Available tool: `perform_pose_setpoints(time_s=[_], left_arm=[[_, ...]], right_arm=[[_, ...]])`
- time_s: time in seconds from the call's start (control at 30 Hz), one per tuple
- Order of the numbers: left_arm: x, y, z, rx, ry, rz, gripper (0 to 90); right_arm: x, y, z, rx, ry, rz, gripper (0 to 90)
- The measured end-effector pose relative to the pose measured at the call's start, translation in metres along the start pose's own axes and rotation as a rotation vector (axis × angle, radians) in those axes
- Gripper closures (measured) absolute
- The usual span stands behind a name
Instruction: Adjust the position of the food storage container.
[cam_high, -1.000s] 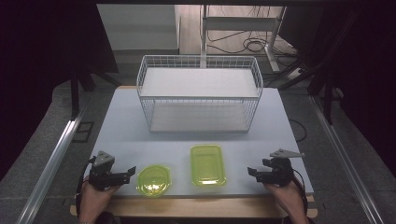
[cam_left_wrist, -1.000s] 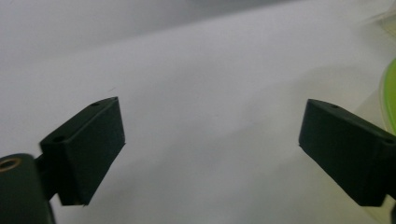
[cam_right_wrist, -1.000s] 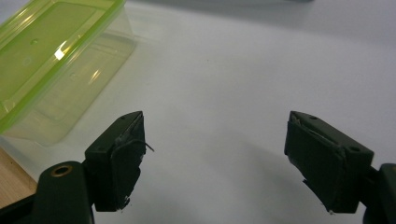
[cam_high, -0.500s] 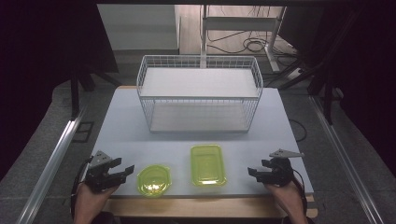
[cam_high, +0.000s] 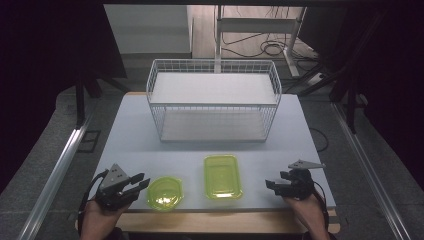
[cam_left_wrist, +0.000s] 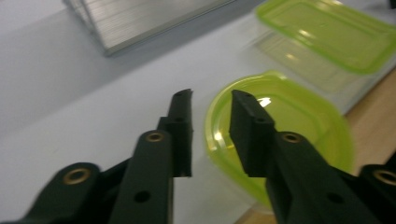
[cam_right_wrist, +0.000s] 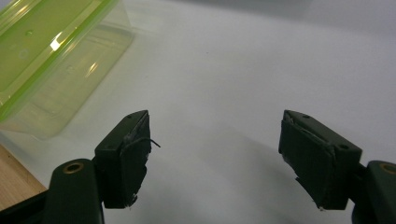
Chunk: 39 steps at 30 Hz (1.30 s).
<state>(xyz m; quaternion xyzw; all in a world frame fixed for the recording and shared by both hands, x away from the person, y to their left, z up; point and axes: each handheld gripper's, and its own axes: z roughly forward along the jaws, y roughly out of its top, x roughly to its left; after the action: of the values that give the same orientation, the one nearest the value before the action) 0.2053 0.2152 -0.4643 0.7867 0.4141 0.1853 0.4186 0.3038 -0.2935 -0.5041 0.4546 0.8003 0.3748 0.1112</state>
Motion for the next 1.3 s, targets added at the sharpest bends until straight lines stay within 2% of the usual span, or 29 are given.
perform_pose_setpoints(time_s=[0.07, 0.1, 0.2, 0.27, 0.43, 0.73, 0.83, 1.07, 1.17, 1.3], left_arm=[[-0.011, 0.004, 0.001, -0.011, -0.051, 0.019, 83.3], [-0.011, 0.004, 0.001, -0.011, -0.051, 0.019, 85.9], [-0.027, 0.009, 0.007, -0.009, -0.106, 0.053, 89.8], [-0.041, 0.011, 0.015, 0.016, -0.139, 0.079, 89.9], [-0.055, 0.009, 0.025, 0.043, -0.180, 0.097, 90.0], [-0.070, -0.002, 0.041, 0.095, -0.215, 0.092, 90.0], [-0.075, -0.005, 0.047, 0.123, -0.204, 0.104, 89.9], [-0.073, -0.007, 0.052, 0.146, -0.190, 0.089, 89.9], [-0.067, -0.009, 0.054, 0.145, -0.192, 0.061, 89.9], [-0.061, -0.009, 0.053, 0.145, -0.180, 0.049, 90.0]], right_arm=[[0.000, 0.000, 0.000, 0.002, 0.000, 0.001, 25.1], [0.000, 0.000, 0.000, 0.003, 0.000, 0.001, 25.2], [0.000, 0.000, 0.001, 0.006, -0.001, 0.001, 25.1], [0.000, 0.000, 0.001, 0.008, 0.000, 0.004, 25.1], [-0.001, -0.001, 0.001, 0.008, -0.001, 0.004, 25.1], [-0.001, -0.001, 0.002, 0.016, 0.000, 0.000, 25.1], [-0.001, -0.001, 0.003, 0.018, -0.002, 0.000, 25.0], [-0.001, -0.002, 0.003, 0.017, 0.002, 0.004, 24.9], [-0.001, -0.002, 0.003, 0.020, -0.001, 0.002, 24.9], [-0.001, -0.002, 0.003, 0.020, -0.001, 0.003, 24.9]])
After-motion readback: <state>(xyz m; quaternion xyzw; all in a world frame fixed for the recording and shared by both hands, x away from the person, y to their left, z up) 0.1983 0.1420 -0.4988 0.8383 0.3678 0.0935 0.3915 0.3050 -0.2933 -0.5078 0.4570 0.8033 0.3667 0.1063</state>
